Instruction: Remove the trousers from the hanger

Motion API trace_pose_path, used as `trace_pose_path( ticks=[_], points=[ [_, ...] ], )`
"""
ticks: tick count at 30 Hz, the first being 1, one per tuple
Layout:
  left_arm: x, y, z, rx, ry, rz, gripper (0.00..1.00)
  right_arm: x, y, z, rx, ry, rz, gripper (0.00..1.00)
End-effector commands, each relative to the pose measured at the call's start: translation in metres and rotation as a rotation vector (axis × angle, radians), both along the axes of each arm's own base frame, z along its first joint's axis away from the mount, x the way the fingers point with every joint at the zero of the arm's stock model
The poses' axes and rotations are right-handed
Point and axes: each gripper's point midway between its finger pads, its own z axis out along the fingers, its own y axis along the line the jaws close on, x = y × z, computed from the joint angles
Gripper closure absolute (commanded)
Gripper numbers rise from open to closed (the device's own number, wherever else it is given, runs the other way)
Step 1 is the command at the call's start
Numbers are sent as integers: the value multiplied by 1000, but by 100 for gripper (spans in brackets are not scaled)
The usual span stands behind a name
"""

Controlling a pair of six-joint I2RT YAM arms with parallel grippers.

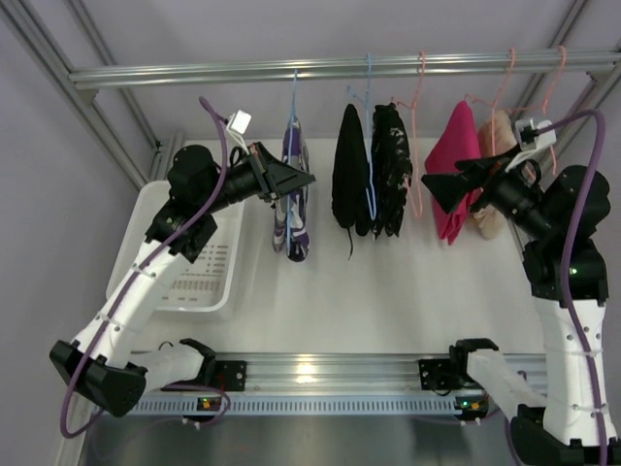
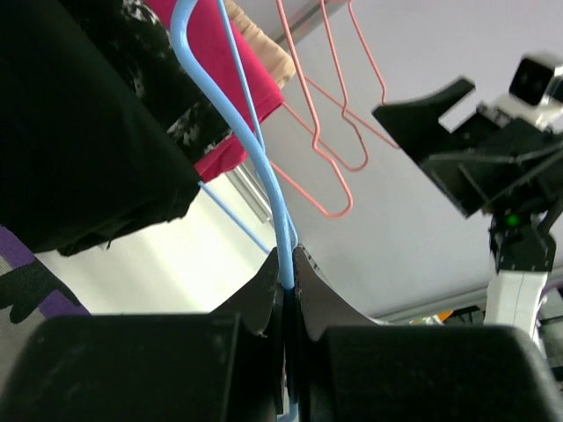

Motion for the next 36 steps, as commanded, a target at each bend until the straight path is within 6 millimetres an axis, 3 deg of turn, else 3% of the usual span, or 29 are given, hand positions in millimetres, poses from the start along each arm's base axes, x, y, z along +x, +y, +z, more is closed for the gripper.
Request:
trace_pose_path(
  ticks=[1, 6, 10, 14, 21, 24, 27, 31, 36],
  points=[
    [-32, 17, 77, -80, -418, 44, 100, 2, 28, 40, 119, -36, 106, 1],
    [-49, 16, 68, -56, -444, 39, 100, -2, 73, 52, 166, 25, 245, 5],
    [-58, 13, 63, -34, -471, 36, 100, 10, 102, 44, 197, 110, 316, 12],
    [-63, 12, 59, -17, -482, 32, 100, 6, 137, 48, 263, 153, 417, 14],
    [-67, 21, 80, -40, -515, 74, 100, -9, 185, 71, 346, 189, 551, 26],
    [-69, 24, 90, -67, -511, 87, 100, -9, 206, 73, 361, 226, 580, 29],
    [-72, 24, 95, -94, -498, 81, 100, -2, 230, 63, 361, 279, 599, 32],
    [-73, 27, 98, -108, -493, 91, 100, 5, 248, 46, 365, 358, 594, 37],
    [-75, 35, 108, -107, -518, 131, 100, 3, 250, 39, 349, 369, 594, 37]
  ],
)
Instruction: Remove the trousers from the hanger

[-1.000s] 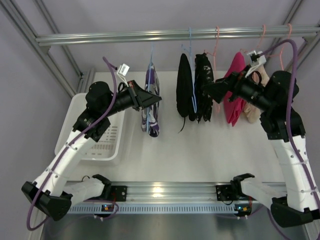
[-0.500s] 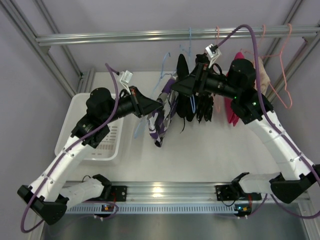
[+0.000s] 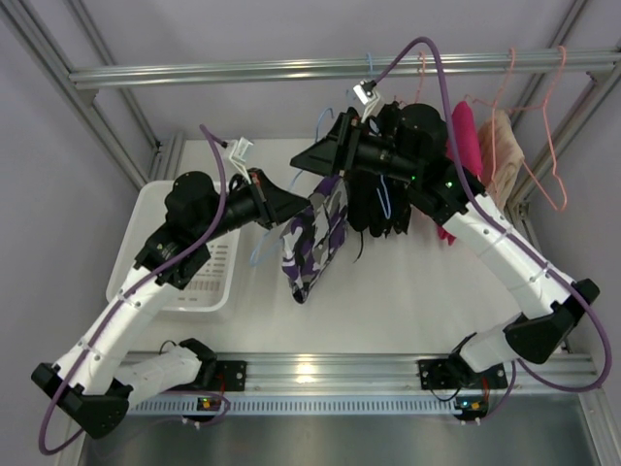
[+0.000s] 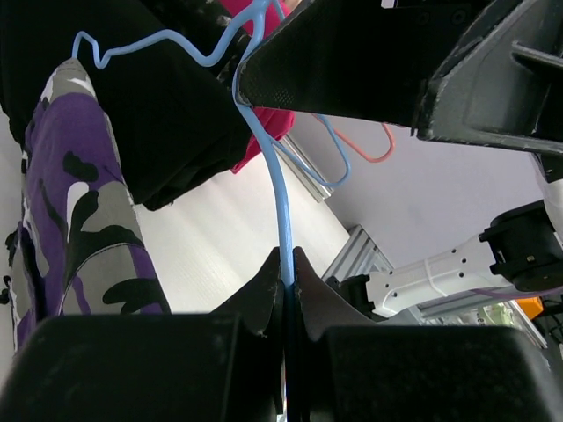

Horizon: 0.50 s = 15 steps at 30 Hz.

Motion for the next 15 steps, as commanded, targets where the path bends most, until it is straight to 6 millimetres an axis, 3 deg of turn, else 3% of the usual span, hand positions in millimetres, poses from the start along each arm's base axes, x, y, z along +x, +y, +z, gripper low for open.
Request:
trace_pose_path(
  ticks=[1, 9, 15],
  points=[
    [-35, 32, 141, -236, -443, 53, 100, -15, 1, 22, 41, -42, 14, 36],
    [-36, 53, 169, -251, -506, 150, 100, -25, -11, 24, 23, -59, -10, 41],
    [-40, 54, 173, -253, -518, 134, 100, -20, 0, 24, 31, -31, 1, 43]
  ],
)
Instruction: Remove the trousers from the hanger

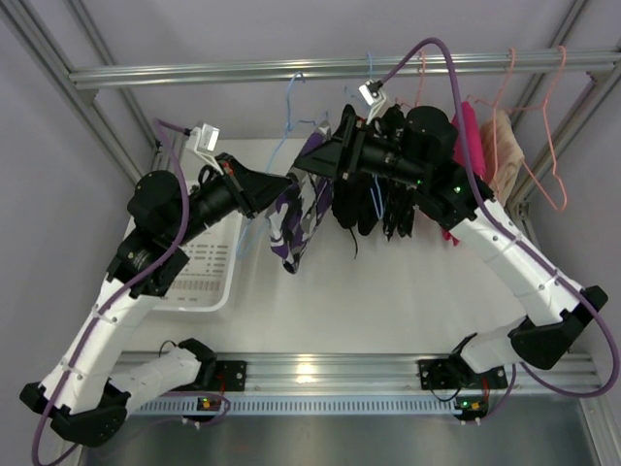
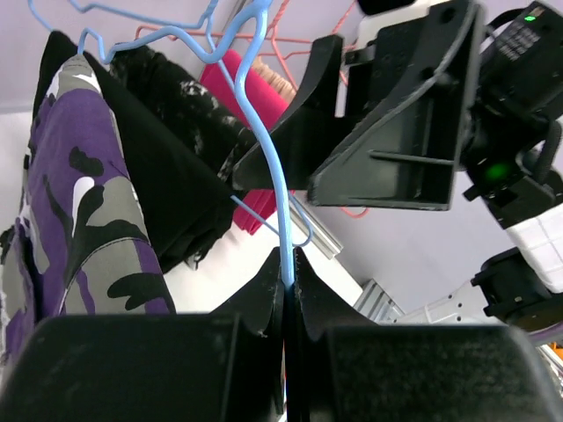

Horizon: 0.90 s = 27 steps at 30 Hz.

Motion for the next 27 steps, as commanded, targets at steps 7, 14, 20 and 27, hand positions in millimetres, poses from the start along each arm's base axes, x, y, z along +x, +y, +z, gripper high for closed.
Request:
trace_pose_path(
  ticks=[7, 14, 20, 27],
  points=[
    [-36, 22, 108, -194, -363, 0, 100, -15, 39, 46, 106, -21, 96, 45],
    [-38, 23, 112, -207, -373, -5, 100, -24, 52, 52, 127, -28, 139, 47],
    [-43, 18, 104, -201, -368, -46, 100, -10, 63, 54, 140, 4, 118, 48],
    [-40, 17, 88, -161, -373, -44, 100, -9, 71, 69, 191, 10, 146, 61]
  ],
)
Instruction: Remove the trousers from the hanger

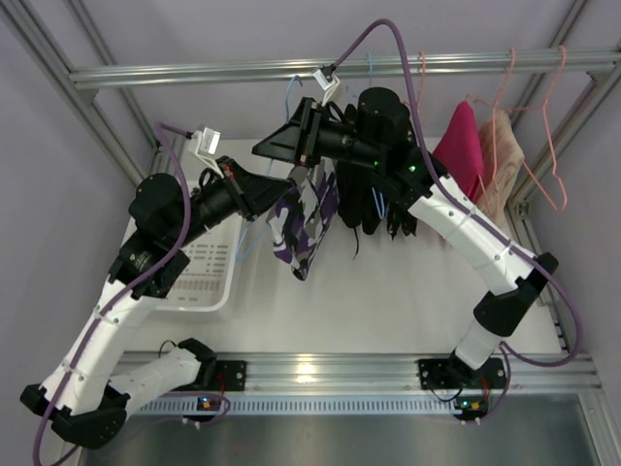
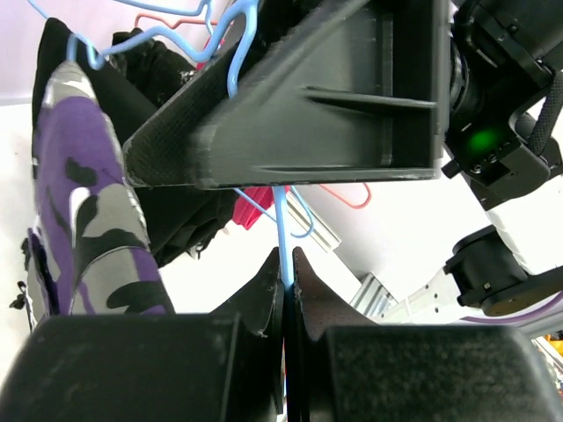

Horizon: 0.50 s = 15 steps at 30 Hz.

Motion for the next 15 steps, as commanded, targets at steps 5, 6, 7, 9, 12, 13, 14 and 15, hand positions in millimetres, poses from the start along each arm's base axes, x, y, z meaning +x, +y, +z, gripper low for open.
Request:
trace_pose_path(
  ticks=[5, 6, 7, 9, 12, 13, 14, 15],
  points=[
    [-31, 14, 77, -95, -386, -22, 91, -17, 1, 41, 124, -58, 57, 92],
    [-31, 16, 76, -85, -398, -8, 83, -20, 1, 40, 126, -63, 74, 100],
    [-30, 17, 69, -68, -395, 2, 74, -21, 1, 39, 129, -73, 81, 100],
    [-35, 26, 71, -48, -451, 37, 29, -30, -5, 43, 138, -109, 119, 100],
    [-29, 49, 59, -6, -419, 167, 1, -45, -12, 42, 147, -176, 183, 100],
    [-26, 57, 58, 4, -419, 214, 1, -46, -13, 37, 137, -175, 193, 100],
    [-27, 62, 56, 37, -430, 236, 1, -50, -17, 40, 139, -194, 196, 100],
    [-31, 68, 58, 42, -438, 256, 1, -49, -20, 41, 139, -197, 191, 100]
  ],
)
